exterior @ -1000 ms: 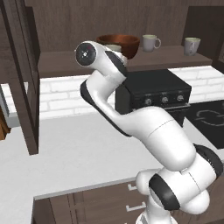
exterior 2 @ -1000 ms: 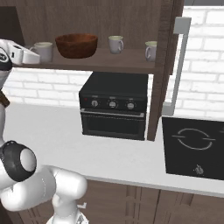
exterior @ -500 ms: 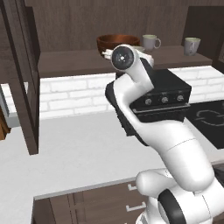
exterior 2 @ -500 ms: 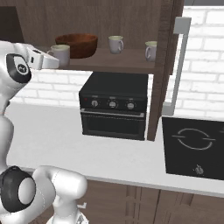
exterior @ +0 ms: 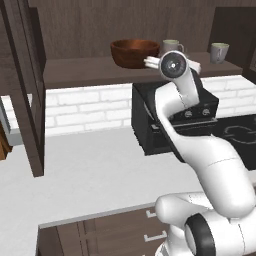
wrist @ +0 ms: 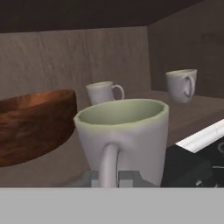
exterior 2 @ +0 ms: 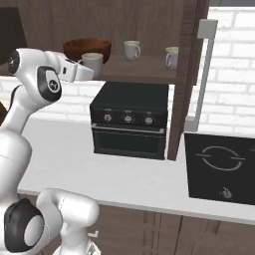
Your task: Gather all objects into one cabinet and sort the glasses and bowls to opposite sides.
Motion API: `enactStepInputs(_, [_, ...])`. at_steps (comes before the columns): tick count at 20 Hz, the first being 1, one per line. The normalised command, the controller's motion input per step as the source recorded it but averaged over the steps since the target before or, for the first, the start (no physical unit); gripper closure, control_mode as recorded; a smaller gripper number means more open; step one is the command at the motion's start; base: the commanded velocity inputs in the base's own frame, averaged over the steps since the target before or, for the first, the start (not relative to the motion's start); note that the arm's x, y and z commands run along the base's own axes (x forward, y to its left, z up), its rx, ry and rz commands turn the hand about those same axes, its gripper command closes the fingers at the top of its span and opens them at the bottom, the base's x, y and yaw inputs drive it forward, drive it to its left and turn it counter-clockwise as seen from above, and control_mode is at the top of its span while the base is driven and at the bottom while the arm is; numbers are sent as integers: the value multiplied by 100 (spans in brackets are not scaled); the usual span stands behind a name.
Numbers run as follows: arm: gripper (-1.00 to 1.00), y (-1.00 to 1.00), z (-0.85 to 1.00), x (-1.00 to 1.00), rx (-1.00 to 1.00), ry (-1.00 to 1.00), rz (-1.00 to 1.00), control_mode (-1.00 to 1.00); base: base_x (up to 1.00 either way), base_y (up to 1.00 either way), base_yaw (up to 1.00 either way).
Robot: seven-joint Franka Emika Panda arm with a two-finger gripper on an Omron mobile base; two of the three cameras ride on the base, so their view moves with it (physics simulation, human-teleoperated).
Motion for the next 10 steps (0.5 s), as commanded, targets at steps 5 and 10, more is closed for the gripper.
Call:
enactStepInputs(5, [100,-70,0,19,0,0,0,-100,0,0,0])
enactStepInputs(10, [100,-68,0,26,0,0,0,-100,0,0,0])
